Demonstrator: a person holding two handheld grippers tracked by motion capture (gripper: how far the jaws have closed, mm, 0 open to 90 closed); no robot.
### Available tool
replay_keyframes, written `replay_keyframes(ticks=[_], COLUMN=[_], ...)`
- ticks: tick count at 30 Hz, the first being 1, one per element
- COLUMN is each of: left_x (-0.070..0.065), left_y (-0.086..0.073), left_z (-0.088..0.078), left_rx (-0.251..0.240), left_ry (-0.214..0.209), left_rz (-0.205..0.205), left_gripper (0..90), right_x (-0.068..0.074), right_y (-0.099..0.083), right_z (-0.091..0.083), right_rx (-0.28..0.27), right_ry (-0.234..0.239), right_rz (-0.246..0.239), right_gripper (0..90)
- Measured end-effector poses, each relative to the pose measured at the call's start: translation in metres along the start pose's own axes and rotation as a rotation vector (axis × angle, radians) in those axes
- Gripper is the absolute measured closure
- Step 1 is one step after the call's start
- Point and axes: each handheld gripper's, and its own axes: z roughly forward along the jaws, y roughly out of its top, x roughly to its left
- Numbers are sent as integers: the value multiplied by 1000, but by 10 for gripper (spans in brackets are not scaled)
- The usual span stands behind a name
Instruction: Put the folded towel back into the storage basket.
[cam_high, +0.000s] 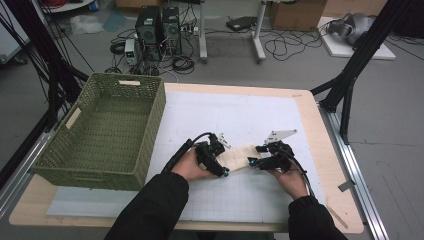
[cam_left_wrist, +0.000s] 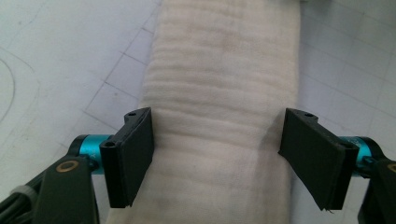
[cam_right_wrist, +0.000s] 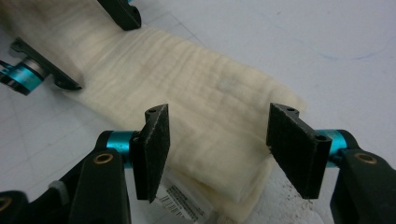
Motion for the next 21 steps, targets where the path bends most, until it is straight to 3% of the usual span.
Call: replay_keyframes(ticks=[6,14,21], left_x=[-1,-5,-5], left_y=[1,0,0], left_z=[0,1,1], left_rx=[9,-2,-3], left_ry=[17,52,52], left_rz=[14,-6,-4], left_gripper=[251,282,274], right_x=[1,9,3], right_y=[-9,-12,-12], right_z=[-10,-20,-2], right_rx=[-8,-22,20], right_ry=[-26,-32,-17], right_rz=[-1,-10,-6], right_gripper=[392,390,561])
